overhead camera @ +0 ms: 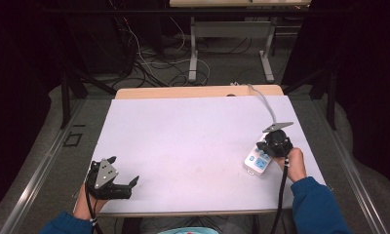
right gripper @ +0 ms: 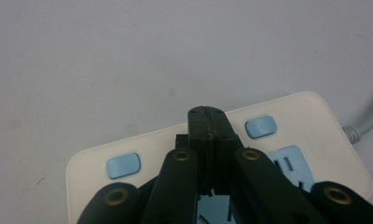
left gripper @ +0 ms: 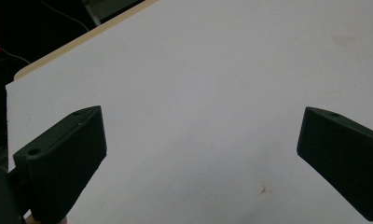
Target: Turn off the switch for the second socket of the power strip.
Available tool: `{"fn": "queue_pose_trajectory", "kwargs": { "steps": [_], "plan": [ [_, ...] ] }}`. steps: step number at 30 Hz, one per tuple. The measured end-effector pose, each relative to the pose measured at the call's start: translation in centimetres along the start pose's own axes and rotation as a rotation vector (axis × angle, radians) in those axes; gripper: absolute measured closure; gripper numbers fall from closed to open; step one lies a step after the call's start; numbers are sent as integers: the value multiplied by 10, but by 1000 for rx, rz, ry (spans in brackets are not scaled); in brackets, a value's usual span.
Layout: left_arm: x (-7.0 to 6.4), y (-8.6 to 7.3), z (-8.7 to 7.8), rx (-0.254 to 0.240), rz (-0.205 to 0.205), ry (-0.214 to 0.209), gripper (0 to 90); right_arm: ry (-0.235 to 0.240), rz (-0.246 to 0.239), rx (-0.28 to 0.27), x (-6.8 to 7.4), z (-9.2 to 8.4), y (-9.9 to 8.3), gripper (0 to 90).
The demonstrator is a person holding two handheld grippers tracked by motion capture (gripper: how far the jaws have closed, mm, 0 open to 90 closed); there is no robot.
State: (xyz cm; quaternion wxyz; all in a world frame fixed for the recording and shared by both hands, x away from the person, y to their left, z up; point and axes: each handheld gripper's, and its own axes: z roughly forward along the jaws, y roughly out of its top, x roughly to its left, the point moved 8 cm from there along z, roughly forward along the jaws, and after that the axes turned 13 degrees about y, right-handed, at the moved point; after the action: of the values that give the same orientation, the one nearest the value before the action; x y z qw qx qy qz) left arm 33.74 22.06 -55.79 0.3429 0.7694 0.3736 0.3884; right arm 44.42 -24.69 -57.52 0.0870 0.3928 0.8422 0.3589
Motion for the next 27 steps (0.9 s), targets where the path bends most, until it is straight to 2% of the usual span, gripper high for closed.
{"fn": "queue_pose_trajectory", "kwargs": {
  "steps": [12, 16, 22, 26, 27],
  "plan": [
    [0, 0, 0, 2, 3, -2, 11, 9, -11, 20, 2, 5, -2, 900],
    [0, 0, 0, 2, 3, -2, 11, -3, -11, 24, 2, 6, -3, 900],
    [-1, 0, 0, 1, 3, -3, 11, 4, -29, 22, 1, 6, -4, 900],
    [-1, 0, 0, 3, 4, -2, 11, 2, -27, 15, 0, 7, -4, 900],
    [-1, 0, 0, 1, 3, -4, 11, 4, -10, 13, 1, 7, -4, 900]
  ]
}}
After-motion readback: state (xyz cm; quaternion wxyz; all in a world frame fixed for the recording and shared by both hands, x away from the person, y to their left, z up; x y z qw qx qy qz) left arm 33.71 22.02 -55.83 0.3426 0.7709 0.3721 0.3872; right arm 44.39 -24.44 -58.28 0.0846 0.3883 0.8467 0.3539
